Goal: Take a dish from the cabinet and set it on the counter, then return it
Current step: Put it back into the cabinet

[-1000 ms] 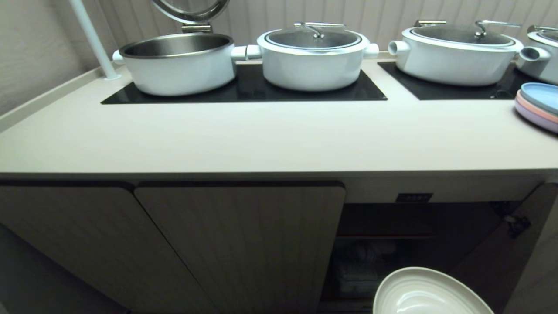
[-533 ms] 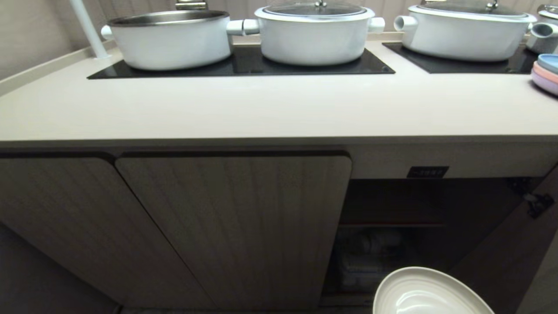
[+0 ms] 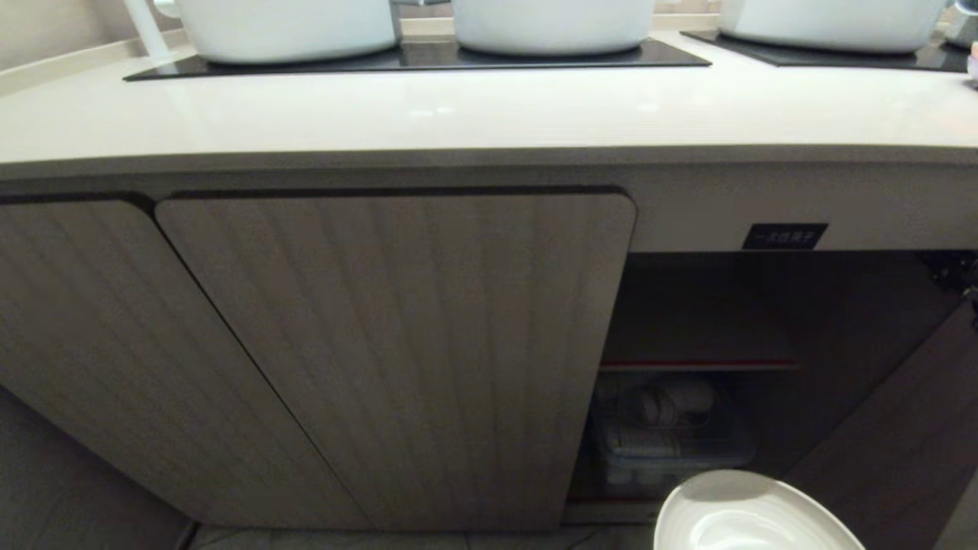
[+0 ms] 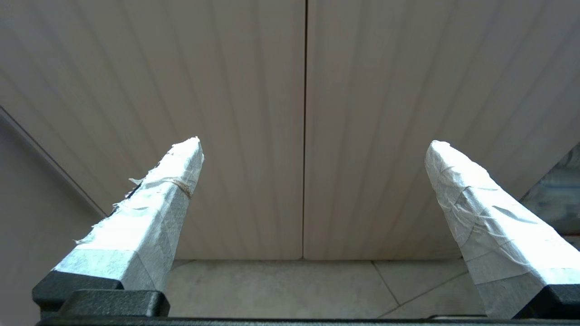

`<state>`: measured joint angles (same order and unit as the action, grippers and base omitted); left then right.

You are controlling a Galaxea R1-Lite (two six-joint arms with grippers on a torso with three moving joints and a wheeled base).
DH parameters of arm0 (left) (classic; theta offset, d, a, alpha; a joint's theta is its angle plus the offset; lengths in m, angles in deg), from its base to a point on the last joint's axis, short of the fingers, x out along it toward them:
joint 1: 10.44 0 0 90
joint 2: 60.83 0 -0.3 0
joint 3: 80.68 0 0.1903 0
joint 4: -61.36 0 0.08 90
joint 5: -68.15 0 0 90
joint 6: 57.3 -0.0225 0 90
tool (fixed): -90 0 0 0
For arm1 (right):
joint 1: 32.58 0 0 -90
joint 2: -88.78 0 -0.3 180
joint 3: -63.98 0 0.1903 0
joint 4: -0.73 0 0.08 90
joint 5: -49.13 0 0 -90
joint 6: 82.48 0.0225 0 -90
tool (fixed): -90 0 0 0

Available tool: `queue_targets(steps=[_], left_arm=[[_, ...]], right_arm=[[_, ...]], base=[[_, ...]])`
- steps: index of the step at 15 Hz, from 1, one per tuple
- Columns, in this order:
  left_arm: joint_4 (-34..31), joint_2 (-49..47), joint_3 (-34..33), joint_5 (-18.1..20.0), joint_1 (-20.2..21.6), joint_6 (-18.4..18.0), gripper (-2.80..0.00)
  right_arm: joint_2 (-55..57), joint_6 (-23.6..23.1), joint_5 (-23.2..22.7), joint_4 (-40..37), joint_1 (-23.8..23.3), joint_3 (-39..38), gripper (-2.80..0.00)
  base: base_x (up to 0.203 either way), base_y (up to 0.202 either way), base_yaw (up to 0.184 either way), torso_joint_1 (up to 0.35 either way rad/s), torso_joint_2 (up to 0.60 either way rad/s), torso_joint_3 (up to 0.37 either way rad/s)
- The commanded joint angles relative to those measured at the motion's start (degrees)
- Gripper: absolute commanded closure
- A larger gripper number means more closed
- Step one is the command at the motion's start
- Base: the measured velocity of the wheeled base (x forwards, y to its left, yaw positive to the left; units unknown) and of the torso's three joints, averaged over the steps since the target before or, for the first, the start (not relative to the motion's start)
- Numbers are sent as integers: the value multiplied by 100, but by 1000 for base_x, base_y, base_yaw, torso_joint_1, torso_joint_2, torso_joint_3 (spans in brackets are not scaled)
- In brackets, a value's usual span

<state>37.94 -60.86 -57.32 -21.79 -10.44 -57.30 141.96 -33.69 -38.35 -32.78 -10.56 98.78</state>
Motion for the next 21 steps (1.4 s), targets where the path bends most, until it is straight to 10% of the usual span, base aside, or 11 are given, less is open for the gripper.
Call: queue_targets(steps=[1,21], left_arm=[[5,2,0,1,0,0,-280],[5,2,0,0,0,0,-280]], right_arm=[[7,26,-5,-5,13,-4,0],[16,8,77,-2,19,8,0]], base=[[0,0,0,-138,458,292],[0,0,0,-33,122,87]])
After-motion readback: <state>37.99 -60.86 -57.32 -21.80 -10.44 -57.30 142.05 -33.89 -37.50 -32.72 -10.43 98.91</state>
